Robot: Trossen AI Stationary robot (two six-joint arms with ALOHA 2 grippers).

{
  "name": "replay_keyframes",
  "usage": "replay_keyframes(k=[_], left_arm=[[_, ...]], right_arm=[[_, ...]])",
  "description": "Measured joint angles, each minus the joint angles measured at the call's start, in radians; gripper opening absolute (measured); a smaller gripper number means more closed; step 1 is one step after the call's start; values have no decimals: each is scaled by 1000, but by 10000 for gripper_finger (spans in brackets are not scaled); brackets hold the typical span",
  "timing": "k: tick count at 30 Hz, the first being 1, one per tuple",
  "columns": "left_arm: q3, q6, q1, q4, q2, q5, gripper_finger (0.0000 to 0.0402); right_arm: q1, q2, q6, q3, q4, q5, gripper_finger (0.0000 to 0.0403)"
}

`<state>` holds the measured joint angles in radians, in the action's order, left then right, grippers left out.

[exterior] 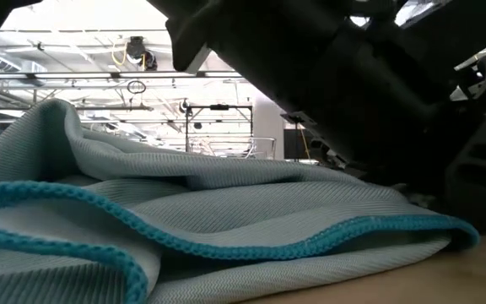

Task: Fold microfiber towels
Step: Fold the top left blue towel

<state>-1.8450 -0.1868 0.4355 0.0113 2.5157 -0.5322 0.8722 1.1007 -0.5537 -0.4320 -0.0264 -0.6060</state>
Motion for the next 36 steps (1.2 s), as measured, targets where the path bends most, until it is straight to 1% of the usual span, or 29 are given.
replay_keyframes(k=[1, 5, 9, 11, 14, 18, 21, 23, 25, 28, 32, 34, 36], left_arm=[[1, -6, 0, 1, -4, 0, 12], [1, -27, 0, -2, -26, 0, 18], [1, -71, 0, -5, -58, 2, 9], [1, -98, -2, 3, -73, 6, 7], [1, -137, -4, 23, -94, 30, 16], [1, -156, -4, 42, -105, 53, 11], [1, -156, -3, 37, -115, 86, 7], [1, -150, -3, 40, -121, 89, 14], [1, -148, -3, 40, -122, 95, 19], [1, -146, -3, 47, -122, 96, 14], [0, -141, -3, 47, -122, 96, 7], [0, -140, -3, 47, -122, 96, 17], [0, -136, 0, 46, -122, 87, 39]], right_arm=[[0, 1, 4, 0, -1, 0, 141], [0, 40, 46, 0, -30, 3, 141], [1, 137, 138, 0, -154, 8, 146], [1, 195, 210, 0, -241, 27, 155], [0, 270, 306, 0, -342, 50, 176], [0, 321, 358, 0, -375, 83, 207], [-2, 350, 386, 0, -381, 67, 219], [-3, 372, 418, 0, -414, 13, 219], [-9, 391, 454, 0, -467, -10, 210], [-13, 412, 486, 0, -507, -20, 178], [-14, 415, 478, 0, -506, -20, 109], [-14, 415, 467, 0, -505, -19, 70], [-14, 415, 464, 0, -505, -18, 33]])
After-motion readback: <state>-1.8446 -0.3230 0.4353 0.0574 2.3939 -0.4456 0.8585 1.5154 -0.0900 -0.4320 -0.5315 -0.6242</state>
